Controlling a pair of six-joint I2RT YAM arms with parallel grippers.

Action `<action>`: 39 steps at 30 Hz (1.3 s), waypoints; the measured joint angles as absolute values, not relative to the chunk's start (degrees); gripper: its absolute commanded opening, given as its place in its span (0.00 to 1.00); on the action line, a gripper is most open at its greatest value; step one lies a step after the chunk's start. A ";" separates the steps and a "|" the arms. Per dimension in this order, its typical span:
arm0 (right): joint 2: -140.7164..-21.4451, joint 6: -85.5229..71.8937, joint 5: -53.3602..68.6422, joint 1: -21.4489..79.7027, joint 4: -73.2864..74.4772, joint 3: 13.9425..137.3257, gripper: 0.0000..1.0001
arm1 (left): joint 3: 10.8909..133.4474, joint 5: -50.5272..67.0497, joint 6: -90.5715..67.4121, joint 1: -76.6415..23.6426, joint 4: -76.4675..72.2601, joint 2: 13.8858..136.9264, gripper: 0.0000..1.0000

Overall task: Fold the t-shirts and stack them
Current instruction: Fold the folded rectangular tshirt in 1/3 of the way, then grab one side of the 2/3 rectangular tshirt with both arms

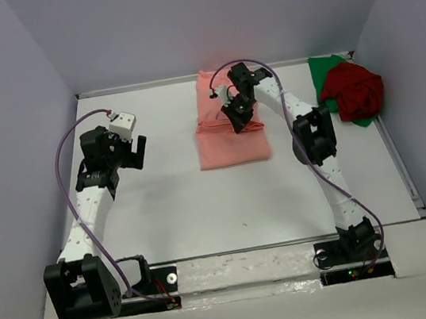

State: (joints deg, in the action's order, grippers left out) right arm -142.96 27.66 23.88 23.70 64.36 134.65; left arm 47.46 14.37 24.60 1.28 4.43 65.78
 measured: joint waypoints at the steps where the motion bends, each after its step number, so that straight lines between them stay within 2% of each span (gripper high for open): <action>1: -142.98 27.38 21.47 23.70 63.05 134.65 0.00 | 47.46 14.37 24.60 1.28 4.43 65.78 0.99; 8: -142.93 26.20 7.14 23.70 52.69 134.06 0.00 | 47.46 14.50 24.64 1.34 4.43 65.78 0.99; 15: -137.45 25.47 0.73 23.77 44.82 126.54 0.00 | 47.46 14.92 24.60 1.63 4.38 65.67 0.99; 19: -128.27 25.82 -2.61 24.05 42.30 119.70 0.00 | 47.46 17.93 24.47 1.72 4.51 65.39 0.99; 23: -116.49 26.46 -6.39 24.14 40.99 111.28 0.01 | 47.51 26.28 23.81 1.96 5.78 64.53 0.99; 24: -112.86 26.52 -7.42 24.14 40.80 108.73 0.06 | 47.48 28.91 23.20 1.98 5.96 64.31 0.99; 25: -110.65 26.50 -8.10 24.14 40.53 106.94 0.36 | 47.46 30.65 22.48 1.98 5.85 64.23 0.99; 27: -105.58 25.76 -9.26 24.18 40.36 103.13 0.38 | 45.52 35.38 18.28 1.98 2.72 63.55 0.99; 30: -98.54 24.32 -9.76 24.16 40.80 96.09 0.64 | 42.37 41.21 12.32 2.04 0.12 63.00 0.99; 31: -96.75 23.59 -9.52 24.10 41.08 94.04 0.68 | 41.47 43.53 9.78 2.04 -0.93 63.37 0.99; 36: -89.49 19.92 -4.54 23.29 42.24 80.68 0.68 | 38.57 51.33 -0.51 2.09 -7.46 65.78 0.99; 39: -86.89 17.96 1.06 21.10 43.40 73.93 0.65 | 34.41 53.82 -6.44 2.09 -12.32 66.13 0.99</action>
State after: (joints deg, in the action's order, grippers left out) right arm -86.89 17.96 1.06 21.10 43.40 73.93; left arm 34.41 53.82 -6.44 2.09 -12.32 66.13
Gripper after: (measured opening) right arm 0.667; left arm 0.989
